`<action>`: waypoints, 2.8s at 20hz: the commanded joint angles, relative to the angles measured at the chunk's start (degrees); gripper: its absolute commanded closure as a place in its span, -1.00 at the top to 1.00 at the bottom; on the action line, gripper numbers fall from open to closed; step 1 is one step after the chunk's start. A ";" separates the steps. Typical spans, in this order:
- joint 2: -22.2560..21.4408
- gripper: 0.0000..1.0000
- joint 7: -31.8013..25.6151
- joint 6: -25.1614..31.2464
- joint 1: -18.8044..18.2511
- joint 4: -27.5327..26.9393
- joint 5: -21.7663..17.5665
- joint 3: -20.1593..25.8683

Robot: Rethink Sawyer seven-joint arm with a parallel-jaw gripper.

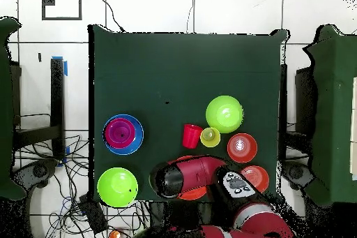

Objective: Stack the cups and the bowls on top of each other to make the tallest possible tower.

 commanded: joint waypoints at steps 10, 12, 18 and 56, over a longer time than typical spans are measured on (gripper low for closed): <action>9.70 1.00 4.34 -4.79 6.10 -6.39 -3.91 -2.84; 10.79 1.00 4.21 -5.04 6.43 -7.16 -4.06 -3.48; 12.94 1.00 4.31 -7.39 7.37 -8.78 -3.95 -4.61; 6.97 -1.00 -0.90 25.20 21.39 -16.57 -1.92 -12.75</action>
